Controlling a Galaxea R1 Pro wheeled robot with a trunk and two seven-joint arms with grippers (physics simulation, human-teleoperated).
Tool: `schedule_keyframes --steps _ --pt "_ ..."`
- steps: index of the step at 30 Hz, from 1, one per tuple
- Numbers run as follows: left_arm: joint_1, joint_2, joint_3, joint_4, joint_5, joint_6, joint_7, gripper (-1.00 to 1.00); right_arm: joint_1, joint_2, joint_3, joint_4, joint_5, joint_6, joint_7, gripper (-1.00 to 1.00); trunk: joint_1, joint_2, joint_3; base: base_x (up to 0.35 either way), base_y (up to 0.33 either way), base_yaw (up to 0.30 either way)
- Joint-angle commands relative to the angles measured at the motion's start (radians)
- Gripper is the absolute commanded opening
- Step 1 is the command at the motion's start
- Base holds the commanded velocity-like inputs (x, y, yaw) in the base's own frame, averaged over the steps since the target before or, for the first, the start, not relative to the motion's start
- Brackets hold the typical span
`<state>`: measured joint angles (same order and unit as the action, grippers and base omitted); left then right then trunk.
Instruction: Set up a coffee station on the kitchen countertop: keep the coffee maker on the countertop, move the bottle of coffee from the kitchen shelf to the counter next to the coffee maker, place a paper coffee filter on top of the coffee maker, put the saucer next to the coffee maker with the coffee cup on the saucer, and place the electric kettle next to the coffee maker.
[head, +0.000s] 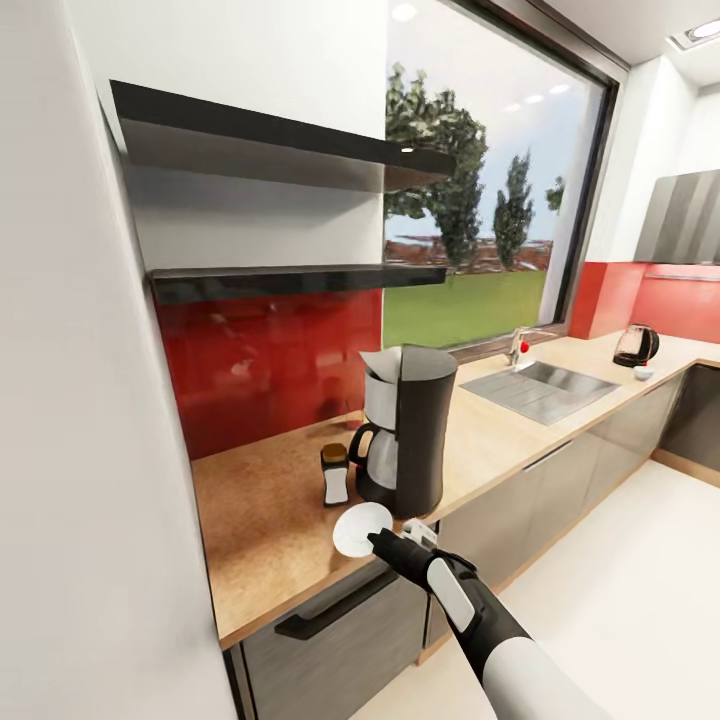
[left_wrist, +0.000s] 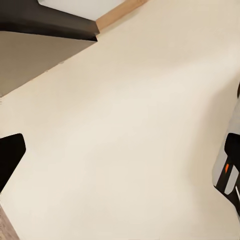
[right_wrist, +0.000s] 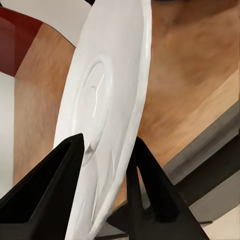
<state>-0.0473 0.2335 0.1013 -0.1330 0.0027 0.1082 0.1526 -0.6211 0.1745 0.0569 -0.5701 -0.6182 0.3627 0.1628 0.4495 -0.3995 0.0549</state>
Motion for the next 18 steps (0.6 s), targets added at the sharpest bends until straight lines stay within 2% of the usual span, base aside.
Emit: schedule_keyframes --steps 1,8,18 --pt "0.0 0.0 0.006 -0.002 0.0 0.005 0.001 1.0 0.0 0.0 0.0 0.0 -0.003 0.004 0.0 -1.0 0.001 -0.001 0.0 0.137 0.176 0.0" --pt "0.0 0.0 0.006 -0.002 0.0 0.005 0.001 1.0 0.0 0.0 0.0 0.031 -0.003 0.004 0.0 -1.0 0.001 -0.001 0.0 0.144 0.16 0.0" --pt "0.0 -0.001 0.006 -0.002 0.0 0.006 0.001 1.0 0.0 0.0 -0.001 0.037 -0.003 0.004 -0.004 -1.0 0.001 -0.001 0.0 0.047 0.034 0.0"
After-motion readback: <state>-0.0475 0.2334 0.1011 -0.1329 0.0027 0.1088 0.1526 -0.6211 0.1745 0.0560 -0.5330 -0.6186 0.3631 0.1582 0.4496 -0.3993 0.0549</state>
